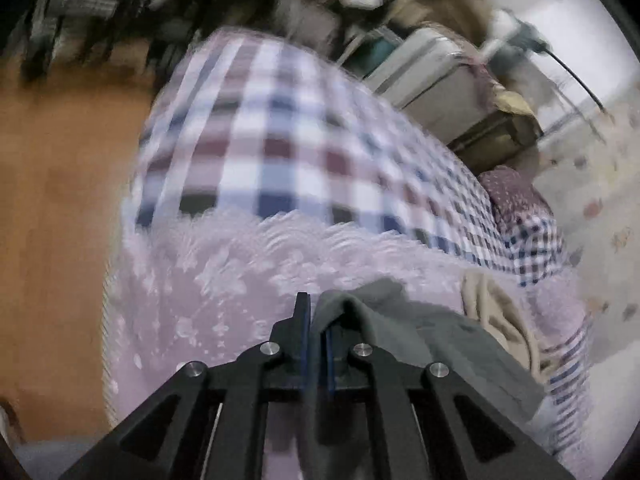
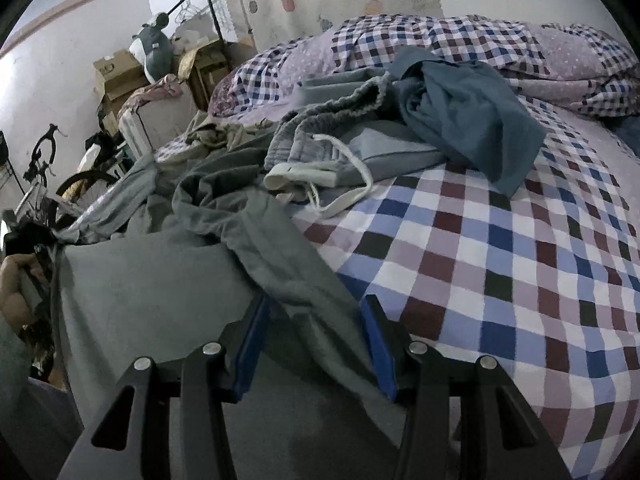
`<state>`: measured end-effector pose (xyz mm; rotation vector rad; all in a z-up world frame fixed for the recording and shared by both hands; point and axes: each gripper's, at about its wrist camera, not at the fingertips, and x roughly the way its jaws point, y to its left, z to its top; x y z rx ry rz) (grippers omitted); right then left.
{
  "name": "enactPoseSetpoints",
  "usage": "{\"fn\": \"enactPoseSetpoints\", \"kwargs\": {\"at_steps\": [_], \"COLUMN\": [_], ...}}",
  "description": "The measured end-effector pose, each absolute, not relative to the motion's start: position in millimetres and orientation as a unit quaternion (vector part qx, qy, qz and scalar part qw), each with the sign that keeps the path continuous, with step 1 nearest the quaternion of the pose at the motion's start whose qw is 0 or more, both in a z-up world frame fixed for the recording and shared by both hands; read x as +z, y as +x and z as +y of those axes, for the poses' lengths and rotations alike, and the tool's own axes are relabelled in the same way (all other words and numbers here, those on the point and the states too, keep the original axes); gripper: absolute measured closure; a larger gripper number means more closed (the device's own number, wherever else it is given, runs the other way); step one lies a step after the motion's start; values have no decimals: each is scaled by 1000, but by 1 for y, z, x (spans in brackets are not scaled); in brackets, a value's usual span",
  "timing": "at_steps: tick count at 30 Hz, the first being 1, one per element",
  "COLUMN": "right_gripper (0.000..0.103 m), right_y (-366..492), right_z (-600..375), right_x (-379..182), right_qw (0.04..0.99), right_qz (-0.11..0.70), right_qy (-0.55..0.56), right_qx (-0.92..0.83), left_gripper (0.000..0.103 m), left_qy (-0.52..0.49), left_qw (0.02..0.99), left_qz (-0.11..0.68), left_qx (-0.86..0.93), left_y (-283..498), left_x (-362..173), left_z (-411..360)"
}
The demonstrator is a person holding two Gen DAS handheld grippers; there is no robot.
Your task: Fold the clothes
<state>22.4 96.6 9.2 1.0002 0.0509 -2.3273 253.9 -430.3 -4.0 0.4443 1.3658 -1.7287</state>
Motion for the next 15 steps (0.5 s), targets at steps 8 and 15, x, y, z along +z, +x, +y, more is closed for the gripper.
{"fn": "enactPoseSetpoints", "kwargs": {"at_steps": [8,15], "right_gripper": [50,50], "right_y": [23,24], "right_z": [94,91], "right_x": [3,1], "right_qw": [291,283], "right_qz": [27,42], "right_qy": [373,371], "right_qx": [-881,-883], "left_gripper": [62,39], "left_qy": [172,183], "left_qw": [450,452], "left_qz": [521,477], "left_qx": [-705,-731], "left_y": [261,254], "left_x": [13,27], "left_z": [-428,-426]}}
